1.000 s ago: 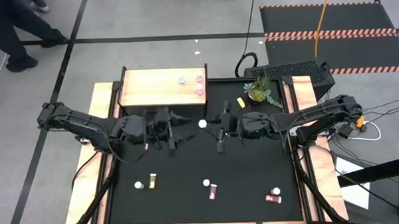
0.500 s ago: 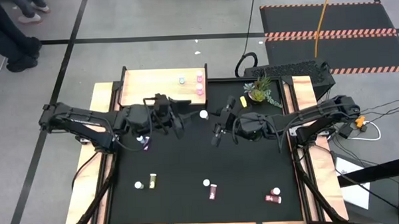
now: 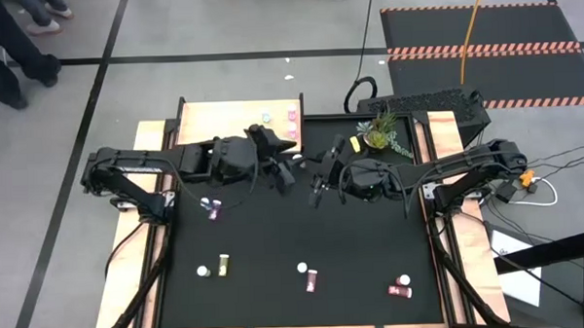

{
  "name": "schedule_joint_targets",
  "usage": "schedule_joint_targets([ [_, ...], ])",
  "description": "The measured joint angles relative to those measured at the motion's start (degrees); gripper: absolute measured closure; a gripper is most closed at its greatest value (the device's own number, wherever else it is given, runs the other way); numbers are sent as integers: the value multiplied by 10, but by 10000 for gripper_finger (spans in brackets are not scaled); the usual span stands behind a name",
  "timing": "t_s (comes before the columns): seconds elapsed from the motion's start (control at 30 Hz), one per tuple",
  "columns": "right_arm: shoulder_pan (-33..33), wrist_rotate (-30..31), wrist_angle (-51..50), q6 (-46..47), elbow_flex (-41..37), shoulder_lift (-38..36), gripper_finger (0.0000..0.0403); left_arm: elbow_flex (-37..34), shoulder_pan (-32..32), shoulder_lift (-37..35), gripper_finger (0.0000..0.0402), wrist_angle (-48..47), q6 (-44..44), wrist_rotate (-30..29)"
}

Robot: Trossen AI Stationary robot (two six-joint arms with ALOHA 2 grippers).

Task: Pick and place medicine bottles onto shelf by color
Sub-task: Put the top yellow pill bottle on the shelf

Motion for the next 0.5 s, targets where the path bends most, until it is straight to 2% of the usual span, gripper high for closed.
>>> schedule_joint_targets([
  [0.2, 0, -1, 1, -6, 0, 0, 298, 3, 19, 13, 171, -14, -56, 64],
  [0.5, 0, -2, -14, -12, -2, 0, 298, 4, 21, 34, 163, -37, -67, 63],
])
